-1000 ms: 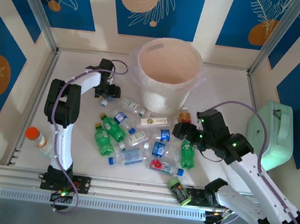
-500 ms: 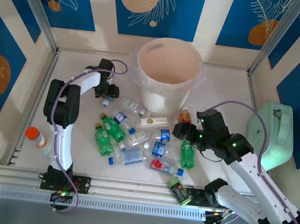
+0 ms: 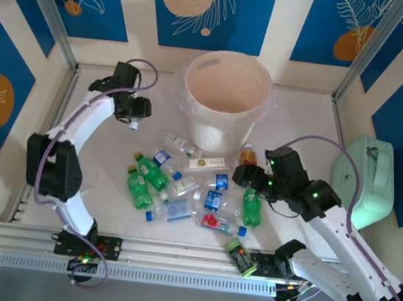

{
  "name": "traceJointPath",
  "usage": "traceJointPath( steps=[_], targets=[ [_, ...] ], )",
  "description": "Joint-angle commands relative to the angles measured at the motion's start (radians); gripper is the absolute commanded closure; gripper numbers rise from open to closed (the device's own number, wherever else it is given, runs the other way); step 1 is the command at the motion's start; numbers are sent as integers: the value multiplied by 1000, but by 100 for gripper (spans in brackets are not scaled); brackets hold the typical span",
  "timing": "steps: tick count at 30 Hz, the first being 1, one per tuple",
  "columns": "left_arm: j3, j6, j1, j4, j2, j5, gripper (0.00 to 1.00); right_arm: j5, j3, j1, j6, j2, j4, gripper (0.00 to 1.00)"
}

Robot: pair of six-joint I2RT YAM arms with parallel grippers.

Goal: Put the plastic bottles in the bin

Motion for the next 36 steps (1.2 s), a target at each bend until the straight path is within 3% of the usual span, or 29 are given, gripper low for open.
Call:
traceJointPath(
  steps=[1,6,11,15,24,32,34,36],
  targets=[
    [38,-37,4,-75,-104,9,39,18,-11,2,17,-26,-11,21],
    [204,-49,-31,-146,-167,51,39,30,-16,-4,22,-30,-18,21],
    [395,-61,-133,-172,-157,77,37,39,-19,-19,34,-34,-18,20],
    [442,-113,-202,-83,-123,164,36,40,-21,-30,40,-45,-28,20],
    [671,-136,-382,-56,80,203,36,22,-31,-70,32,-73,-59,21],
    [889,-115,-441,-117,268,189,35,6,-51,-80,33,-74,-43,21],
    [924,-116,-442,-127,301,182,33,4,-59,-79,34,-78,-38,21],
    [944,-113,-442,-136,321,178,24,1,-66,-81,33,-82,-30,21]
  ],
)
